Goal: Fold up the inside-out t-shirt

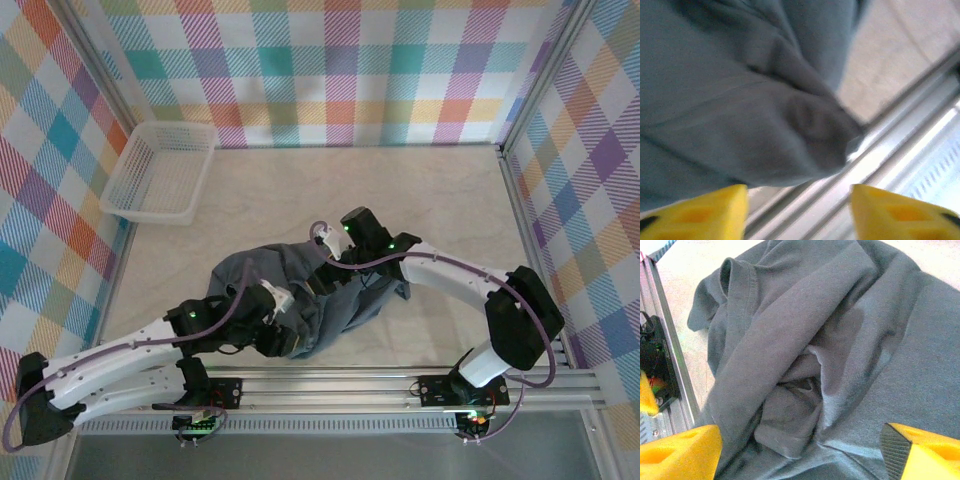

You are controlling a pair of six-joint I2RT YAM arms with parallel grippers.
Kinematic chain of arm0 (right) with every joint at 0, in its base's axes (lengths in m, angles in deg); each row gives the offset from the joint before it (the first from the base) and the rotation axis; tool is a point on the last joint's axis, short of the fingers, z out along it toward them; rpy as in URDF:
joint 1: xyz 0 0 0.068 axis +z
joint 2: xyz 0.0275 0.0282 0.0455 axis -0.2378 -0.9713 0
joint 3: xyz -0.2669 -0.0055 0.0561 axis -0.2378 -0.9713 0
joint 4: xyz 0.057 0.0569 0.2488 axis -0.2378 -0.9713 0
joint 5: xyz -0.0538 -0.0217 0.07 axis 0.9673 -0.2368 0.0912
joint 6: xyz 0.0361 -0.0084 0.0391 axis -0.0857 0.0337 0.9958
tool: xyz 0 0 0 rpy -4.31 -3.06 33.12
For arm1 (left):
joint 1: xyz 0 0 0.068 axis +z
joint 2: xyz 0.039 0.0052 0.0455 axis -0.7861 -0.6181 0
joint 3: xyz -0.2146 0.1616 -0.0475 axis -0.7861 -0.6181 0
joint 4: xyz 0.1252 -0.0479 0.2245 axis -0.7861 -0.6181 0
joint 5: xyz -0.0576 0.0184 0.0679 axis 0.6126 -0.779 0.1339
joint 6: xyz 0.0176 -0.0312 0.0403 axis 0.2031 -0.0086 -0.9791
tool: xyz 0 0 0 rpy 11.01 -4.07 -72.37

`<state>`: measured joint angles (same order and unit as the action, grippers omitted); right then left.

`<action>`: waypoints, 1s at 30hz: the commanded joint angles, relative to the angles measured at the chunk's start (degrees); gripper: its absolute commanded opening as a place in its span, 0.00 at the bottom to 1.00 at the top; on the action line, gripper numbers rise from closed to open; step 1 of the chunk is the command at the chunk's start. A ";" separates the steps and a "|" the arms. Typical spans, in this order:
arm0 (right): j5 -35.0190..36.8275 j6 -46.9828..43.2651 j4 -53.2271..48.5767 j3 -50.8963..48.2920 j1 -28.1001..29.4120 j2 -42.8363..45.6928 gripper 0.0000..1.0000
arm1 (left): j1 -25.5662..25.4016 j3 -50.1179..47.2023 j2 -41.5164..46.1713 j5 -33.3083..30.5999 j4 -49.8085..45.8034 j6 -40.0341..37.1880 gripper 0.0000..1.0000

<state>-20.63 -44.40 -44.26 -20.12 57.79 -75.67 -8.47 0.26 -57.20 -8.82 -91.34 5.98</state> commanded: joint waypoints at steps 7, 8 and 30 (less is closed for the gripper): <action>10.11 22.30 4.39 -1.14 7.09 -3.90 0.72 | 15.51 5.84 2.87 -0.22 -1.58 17.24 0.77; 11.47 23.29 4.34 -1.11 7.51 -4.95 0.72 | 16.96 5.93 0.78 4.15 0.80 18.08 0.78; -1.35 29.09 11.63 -2.99 2.54 -6.03 0.00 | 17.63 -3.00 -29.19 9.81 24.03 24.70 0.54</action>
<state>-10.99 -19.59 -38.90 -20.62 62.95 -89.01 7.77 1.20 -85.00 -1.41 -74.93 29.09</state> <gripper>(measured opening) 0.051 0.574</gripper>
